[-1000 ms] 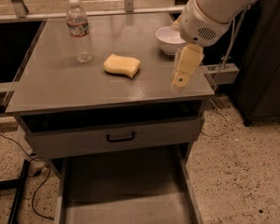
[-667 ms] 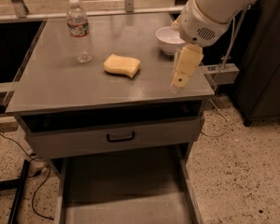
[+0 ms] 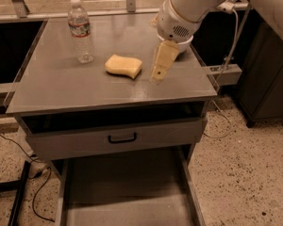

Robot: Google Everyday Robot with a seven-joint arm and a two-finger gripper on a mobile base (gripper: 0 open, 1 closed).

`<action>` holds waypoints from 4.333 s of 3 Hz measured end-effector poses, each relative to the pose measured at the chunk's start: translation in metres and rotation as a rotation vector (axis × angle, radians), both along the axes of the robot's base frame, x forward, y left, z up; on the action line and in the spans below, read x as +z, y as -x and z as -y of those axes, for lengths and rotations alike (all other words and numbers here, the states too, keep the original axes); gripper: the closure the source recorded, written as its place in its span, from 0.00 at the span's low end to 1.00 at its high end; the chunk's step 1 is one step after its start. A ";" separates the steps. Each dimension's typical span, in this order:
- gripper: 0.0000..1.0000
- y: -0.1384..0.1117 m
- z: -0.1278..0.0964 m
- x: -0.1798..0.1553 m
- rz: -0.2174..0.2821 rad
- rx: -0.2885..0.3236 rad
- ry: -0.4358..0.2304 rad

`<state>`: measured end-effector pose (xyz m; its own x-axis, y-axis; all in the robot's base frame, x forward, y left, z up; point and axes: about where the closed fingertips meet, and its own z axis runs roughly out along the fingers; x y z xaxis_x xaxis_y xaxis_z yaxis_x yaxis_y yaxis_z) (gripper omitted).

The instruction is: Place sponge into middle drawer

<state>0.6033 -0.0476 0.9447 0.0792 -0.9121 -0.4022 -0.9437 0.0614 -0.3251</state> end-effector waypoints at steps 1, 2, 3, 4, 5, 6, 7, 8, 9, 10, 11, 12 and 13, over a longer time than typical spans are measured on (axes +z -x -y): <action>0.00 -0.026 -0.021 -0.006 -0.016 0.022 -0.107; 0.00 -0.042 -0.035 -0.020 -0.075 0.014 -0.245; 0.00 -0.050 -0.043 -0.031 -0.102 -0.004 -0.342; 0.00 -0.061 -0.052 -0.043 -0.099 -0.035 -0.357; 0.00 -0.073 -0.063 -0.061 -0.110 -0.056 -0.331; 0.00 -0.086 -0.065 -0.083 -0.151 -0.090 -0.325; 0.00 -0.078 -0.066 -0.101 -0.197 -0.110 -0.362; 0.00 -0.077 -0.065 -0.105 -0.204 -0.111 -0.364; 0.18 -0.077 -0.065 -0.105 -0.205 -0.111 -0.364; 0.41 -0.077 -0.065 -0.105 -0.205 -0.111 -0.364; 0.64 -0.077 -0.065 -0.105 -0.205 -0.111 -0.364; 0.87 -0.076 -0.065 -0.105 -0.205 -0.111 -0.364; 1.00 -0.076 -0.065 -0.105 -0.205 -0.111 -0.364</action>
Offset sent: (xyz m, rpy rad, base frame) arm 0.0610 0.0438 -0.0285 0.4078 0.1408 -0.0027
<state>0.6798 0.0178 0.8398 -0.1264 -0.7065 -0.6964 -0.9677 0.2423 -0.0702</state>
